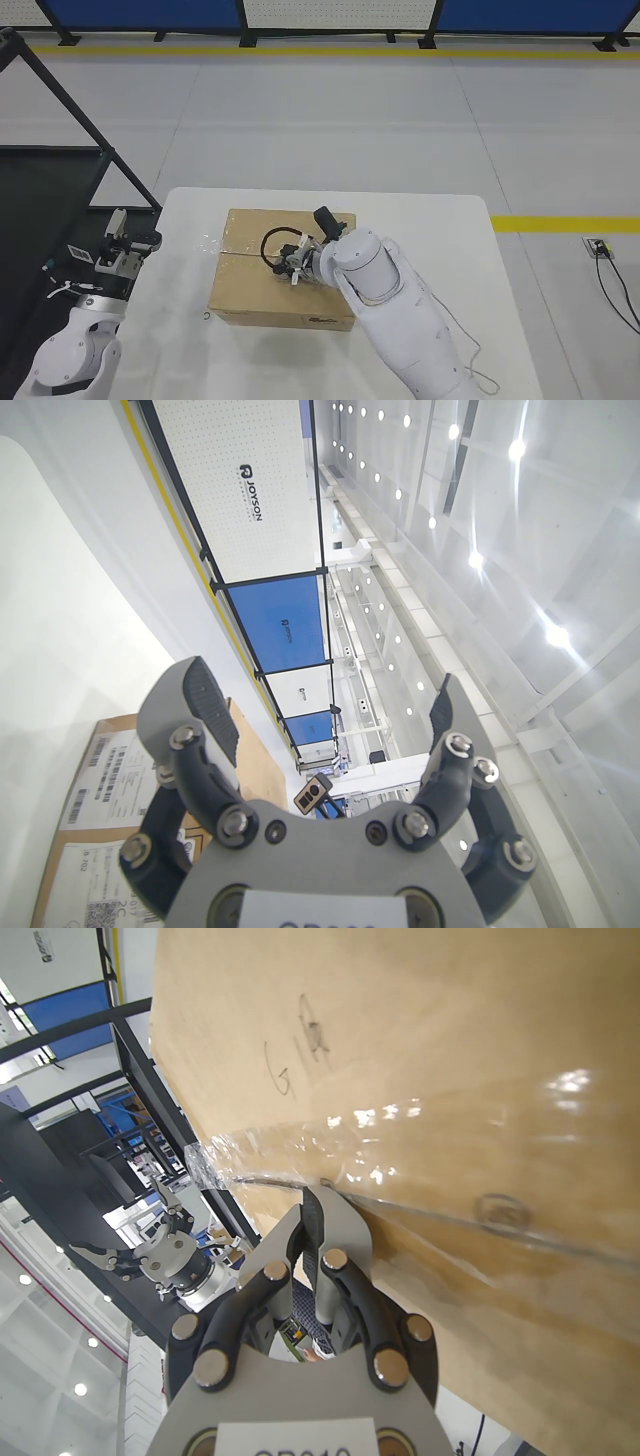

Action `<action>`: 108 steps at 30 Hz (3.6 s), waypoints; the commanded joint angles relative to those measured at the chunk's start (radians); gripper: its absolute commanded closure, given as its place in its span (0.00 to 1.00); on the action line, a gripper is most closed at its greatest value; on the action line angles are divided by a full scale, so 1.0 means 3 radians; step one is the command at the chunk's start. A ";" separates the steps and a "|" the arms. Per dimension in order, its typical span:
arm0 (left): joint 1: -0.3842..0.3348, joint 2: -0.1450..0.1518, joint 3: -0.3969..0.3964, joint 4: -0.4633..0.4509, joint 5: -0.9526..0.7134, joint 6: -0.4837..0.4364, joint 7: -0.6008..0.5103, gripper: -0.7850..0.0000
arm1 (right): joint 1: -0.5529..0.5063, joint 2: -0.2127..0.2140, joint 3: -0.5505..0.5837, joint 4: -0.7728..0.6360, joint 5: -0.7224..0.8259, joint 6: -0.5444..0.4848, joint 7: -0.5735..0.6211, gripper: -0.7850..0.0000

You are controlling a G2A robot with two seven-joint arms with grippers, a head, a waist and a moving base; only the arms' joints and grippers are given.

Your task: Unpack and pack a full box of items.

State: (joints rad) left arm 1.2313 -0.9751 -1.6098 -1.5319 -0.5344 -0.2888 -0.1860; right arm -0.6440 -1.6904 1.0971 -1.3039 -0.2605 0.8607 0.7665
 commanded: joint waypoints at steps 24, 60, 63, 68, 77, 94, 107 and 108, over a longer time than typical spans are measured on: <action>0.0000 0.0000 0.0000 0.0000 0.0000 0.0000 0.0000 0.00 | -0.1314 0.0294 0.0963 -0.1429 0.0274 -0.0321 -0.0317 1.00; 0.0000 0.0000 0.0000 0.0000 0.0000 0.0000 0.0000 0.00 | -0.0774 0.0445 0.0749 -0.0722 0.0591 -0.0440 -0.0365 1.00; 0.0000 0.0000 0.0000 0.0000 0.0000 0.0000 0.0000 0.00 | -0.0663 0.0446 0.0646 -0.0632 0.0563 -0.0406 -0.0365 1.00; 0.0000 0.0000 0.0000 0.0000 0.0000 0.0000 0.0000 0.00 | -0.0445 0.0433 0.0491 -0.0427 0.0582 -0.0409 -0.0384 1.00; 0.0000 0.0000 0.0000 0.0000 0.0000 0.0000 0.0000 0.00 | 0.0070 0.0356 0.0068 0.0142 0.0697 -0.0516 -0.0290 1.00; 0.0251 -0.0038 -0.0014 -0.0249 -0.0696 -0.0262 -0.0717 0.00 | 0.0495 0.0207 -0.0374 0.0740 0.0899 -0.0761 -0.0374 1.00; 0.0312 -0.0012 -0.0141 -0.0220 -0.0545 -0.0201 -0.1025 1.00 | 0.0387 0.0233 -0.0325 0.0646 0.0892 -0.0800 -0.0398 1.00; 0.0314 -0.0015 -0.0136 -0.0261 -0.0474 -0.0206 -0.0979 1.00 | 0.0387 0.0233 -0.0325 0.0646 0.0892 -0.0800 -0.0398 1.00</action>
State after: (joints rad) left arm 1.3249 -0.9789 -1.6516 -1.6003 -0.6938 -0.3498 -0.4931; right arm -0.5277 -1.6205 0.9995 -1.1102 0.0072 0.6206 0.6470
